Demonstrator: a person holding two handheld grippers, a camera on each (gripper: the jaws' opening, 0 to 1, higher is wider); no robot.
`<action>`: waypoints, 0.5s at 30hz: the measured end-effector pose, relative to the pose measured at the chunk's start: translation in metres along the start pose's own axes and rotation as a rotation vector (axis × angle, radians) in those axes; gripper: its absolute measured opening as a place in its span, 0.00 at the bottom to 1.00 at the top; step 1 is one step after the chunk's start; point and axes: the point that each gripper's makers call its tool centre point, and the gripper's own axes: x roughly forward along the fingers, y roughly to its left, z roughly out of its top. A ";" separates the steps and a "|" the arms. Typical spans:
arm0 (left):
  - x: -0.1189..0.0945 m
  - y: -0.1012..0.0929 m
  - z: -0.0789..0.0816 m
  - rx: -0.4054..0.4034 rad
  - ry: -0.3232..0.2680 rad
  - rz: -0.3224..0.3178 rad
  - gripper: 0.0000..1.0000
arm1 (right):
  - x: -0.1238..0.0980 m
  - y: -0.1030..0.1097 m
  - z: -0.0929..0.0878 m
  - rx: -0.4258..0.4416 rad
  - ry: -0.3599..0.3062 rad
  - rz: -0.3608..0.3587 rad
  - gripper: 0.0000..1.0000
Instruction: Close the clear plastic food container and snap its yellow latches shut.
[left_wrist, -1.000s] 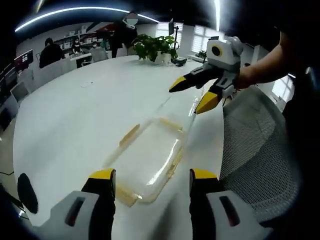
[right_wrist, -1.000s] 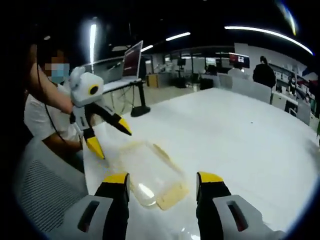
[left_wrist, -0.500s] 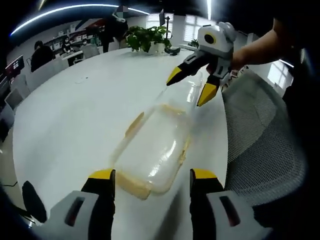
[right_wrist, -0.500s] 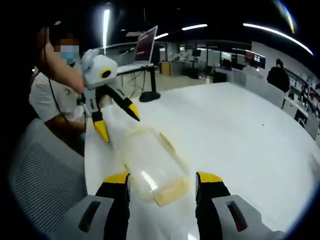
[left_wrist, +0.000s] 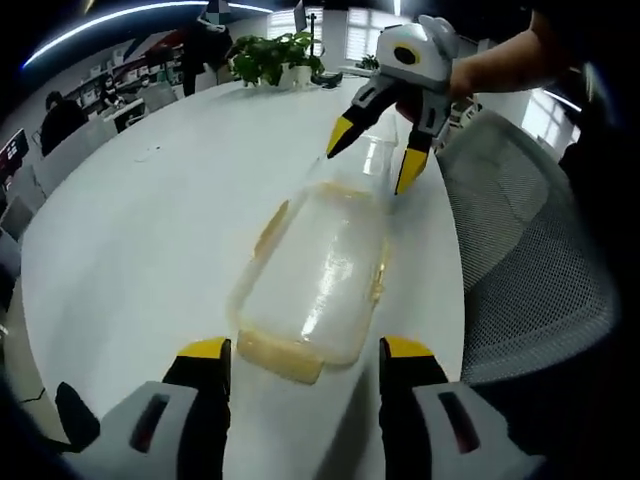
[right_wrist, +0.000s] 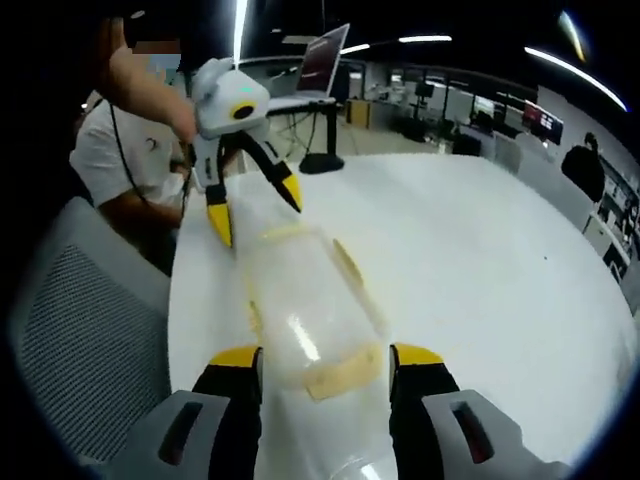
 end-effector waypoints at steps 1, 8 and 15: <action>0.002 -0.001 -0.002 0.000 0.011 -0.015 0.58 | 0.002 -0.001 -0.003 0.014 0.017 0.006 0.50; 0.006 -0.002 -0.009 0.074 0.071 -0.065 0.57 | 0.009 -0.003 -0.011 -0.044 0.084 0.026 0.47; 0.007 0.002 -0.011 0.098 0.094 -0.082 0.57 | 0.013 -0.010 -0.014 -0.067 0.121 0.042 0.44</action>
